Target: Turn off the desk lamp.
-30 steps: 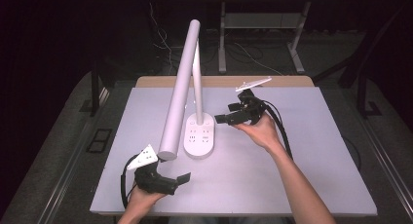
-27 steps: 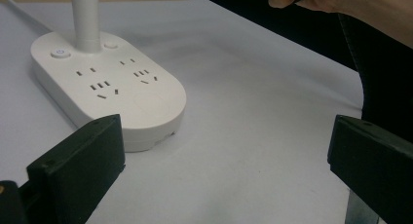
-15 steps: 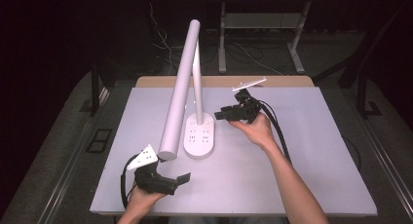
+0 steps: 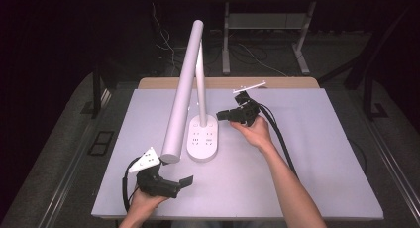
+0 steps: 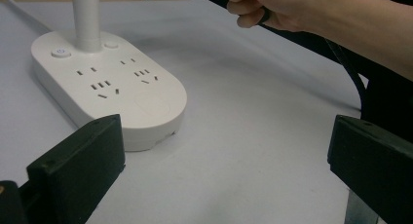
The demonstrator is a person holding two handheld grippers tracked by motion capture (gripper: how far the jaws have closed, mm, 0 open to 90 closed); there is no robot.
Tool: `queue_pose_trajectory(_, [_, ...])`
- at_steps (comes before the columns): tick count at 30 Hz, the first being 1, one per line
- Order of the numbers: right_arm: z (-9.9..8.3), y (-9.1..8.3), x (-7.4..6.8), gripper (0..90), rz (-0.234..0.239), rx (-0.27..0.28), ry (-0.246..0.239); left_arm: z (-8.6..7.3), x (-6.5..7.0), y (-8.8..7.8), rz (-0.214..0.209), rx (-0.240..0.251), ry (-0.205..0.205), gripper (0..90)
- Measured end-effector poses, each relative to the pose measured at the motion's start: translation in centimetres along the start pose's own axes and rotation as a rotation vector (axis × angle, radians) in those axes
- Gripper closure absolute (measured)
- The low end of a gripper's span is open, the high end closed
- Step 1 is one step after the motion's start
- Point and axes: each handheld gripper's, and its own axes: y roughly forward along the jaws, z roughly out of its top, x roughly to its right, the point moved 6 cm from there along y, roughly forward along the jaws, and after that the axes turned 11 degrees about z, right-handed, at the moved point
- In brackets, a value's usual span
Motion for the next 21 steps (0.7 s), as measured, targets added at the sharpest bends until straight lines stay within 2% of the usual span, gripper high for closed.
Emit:
queue_pose_trajectory(6, [0.1, 0.8, 0.3, 89.8, -0.004, 0.0, 0.008, 0.0, 0.0, 0.0, 0.001, 0.0, 0.004, 0.0])
queue_pose_trajectory(21, [0.0, 4.0, 0.8, 89.9, -0.01, -0.041, 0.005, 0.0, 0.0, -0.1, -0.006, 0.003, -0.001, 0.0])
